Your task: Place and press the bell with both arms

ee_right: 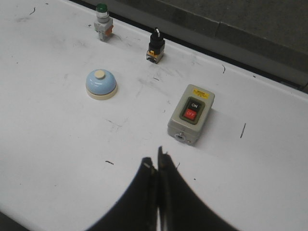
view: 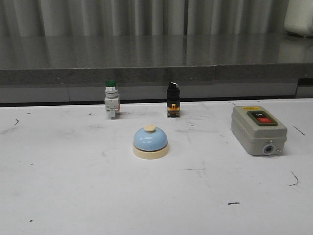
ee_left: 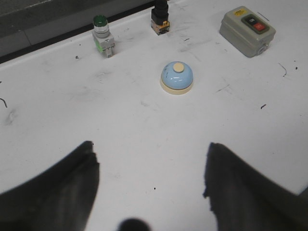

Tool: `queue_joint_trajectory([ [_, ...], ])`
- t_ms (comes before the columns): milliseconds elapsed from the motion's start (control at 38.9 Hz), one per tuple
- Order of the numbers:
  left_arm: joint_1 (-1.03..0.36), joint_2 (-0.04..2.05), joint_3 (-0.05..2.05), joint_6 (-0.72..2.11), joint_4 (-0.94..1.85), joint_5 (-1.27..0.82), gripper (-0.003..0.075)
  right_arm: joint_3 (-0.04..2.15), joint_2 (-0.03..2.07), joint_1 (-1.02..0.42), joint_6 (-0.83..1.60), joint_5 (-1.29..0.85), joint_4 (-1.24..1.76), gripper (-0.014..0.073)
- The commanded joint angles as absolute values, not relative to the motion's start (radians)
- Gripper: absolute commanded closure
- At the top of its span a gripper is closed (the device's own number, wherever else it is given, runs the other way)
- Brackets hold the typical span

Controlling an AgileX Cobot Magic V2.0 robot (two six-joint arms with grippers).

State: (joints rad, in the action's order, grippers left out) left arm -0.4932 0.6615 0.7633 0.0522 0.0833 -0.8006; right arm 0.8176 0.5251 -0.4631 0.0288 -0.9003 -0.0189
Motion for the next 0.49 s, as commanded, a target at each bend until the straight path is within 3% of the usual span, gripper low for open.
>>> queue_joint_trajectory([
  [0, -0.493, 0.661, 0.789, 0.043, 0.094, -0.739, 0.0519, 0.842, 0.528, -0.459, 0.028, -0.831, -0.021, 0.0663],
  [129, -0.493, 0.661, 0.789, 0.043, 0.094, -0.739, 0.0738, 0.842, 0.528, -0.459, 0.028, -0.831, -0.021, 0.0663],
  [463, -0.493, 0.661, 0.789, 0.043, 0.094, -0.739, 0.074, 0.842, 0.528, -0.459, 0.028, -0.831, -0.021, 0.0663],
])
